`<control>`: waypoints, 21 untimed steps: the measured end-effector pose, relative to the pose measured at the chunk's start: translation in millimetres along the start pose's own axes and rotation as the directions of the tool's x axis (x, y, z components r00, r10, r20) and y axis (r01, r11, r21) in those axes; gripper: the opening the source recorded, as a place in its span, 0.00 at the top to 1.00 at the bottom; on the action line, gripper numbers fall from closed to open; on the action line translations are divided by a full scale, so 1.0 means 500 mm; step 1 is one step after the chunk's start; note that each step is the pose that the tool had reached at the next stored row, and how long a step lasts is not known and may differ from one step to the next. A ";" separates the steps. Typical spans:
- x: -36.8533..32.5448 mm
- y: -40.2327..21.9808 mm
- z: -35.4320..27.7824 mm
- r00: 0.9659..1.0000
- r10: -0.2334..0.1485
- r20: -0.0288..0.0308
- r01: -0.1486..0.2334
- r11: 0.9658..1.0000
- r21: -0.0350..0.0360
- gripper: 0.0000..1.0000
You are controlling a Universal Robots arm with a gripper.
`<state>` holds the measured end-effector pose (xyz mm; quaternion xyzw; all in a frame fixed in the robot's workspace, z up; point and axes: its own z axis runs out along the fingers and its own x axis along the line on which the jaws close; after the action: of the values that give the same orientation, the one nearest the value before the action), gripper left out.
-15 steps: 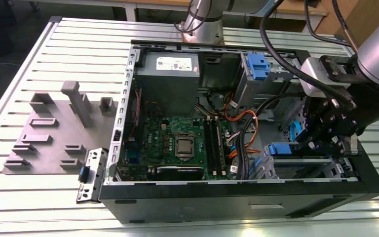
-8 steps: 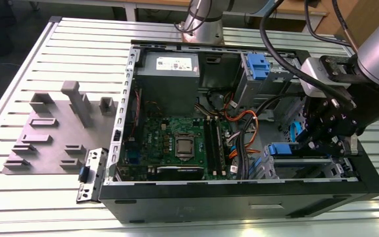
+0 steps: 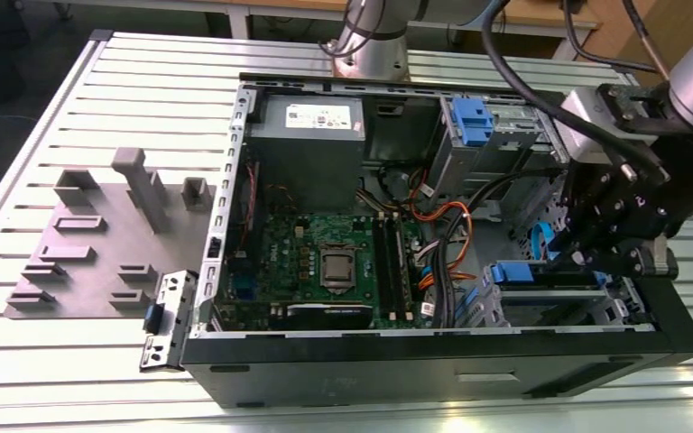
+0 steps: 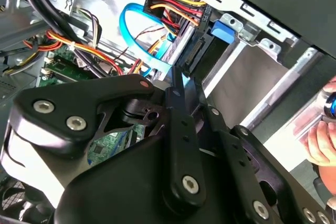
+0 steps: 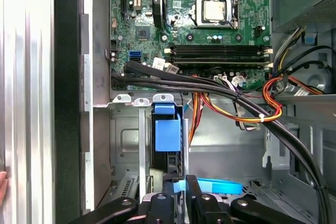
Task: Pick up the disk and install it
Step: 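Insert the first disk wire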
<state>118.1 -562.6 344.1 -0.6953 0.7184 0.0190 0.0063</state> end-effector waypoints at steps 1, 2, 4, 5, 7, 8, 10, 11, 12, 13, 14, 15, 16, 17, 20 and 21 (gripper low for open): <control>0.000 0.000 -0.004 1.000 0.000 0.000 0.000 1.000 0.000 0.76; 0.000 0.000 -0.008 1.000 0.000 0.000 0.000 1.000 0.000 0.76; 0.000 0.000 -0.009 1.000 0.000 0.001 0.000 1.000 0.000 0.76; 0.000 0.000 -0.009 1.000 0.000 0.001 0.000 1.000 0.000 0.76; -0.001 0.000 -0.015 1.000 0.000 0.000 0.000 1.000 0.000 0.76; -0.001 0.000 -0.015 1.000 0.000 0.000 0.000 1.000 0.000 0.76; -0.001 0.000 -0.015 1.000 0.000 0.000 0.000 1.000 0.000 0.76; -0.001 0.000 -0.015 1.000 0.000 0.000 0.000 1.000 0.000 0.76; -0.001 0.000 -0.015 1.000 0.000 0.000 0.000 1.000 0.000 0.76; -0.001 0.000 -0.015 1.000 0.000 0.000 0.000 1.000 0.000 0.76; -0.001 0.000 -0.015 1.000 0.000 0.000 0.000 1.000 0.000 0.76; -0.001 0.000 -0.015 1.000 0.000 0.001 0.000 1.000 0.000 0.76; -0.001 0.000 -0.015 1.000 0.000 0.000 0.000 1.000 0.000 0.76; -0.001 0.000 -0.015 1.000 0.000 0.000 0.000 1.000 0.000 0.76; -0.001 -0.005 -0.016 1.000 0.000 0.000 0.000 1.000 0.000 0.76; -0.001 -0.009 -0.015 1.000 0.000 0.000 0.000 1.000 0.000 0.76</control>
<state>122.6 -562.6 351.7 -0.6953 0.7184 0.0193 0.0063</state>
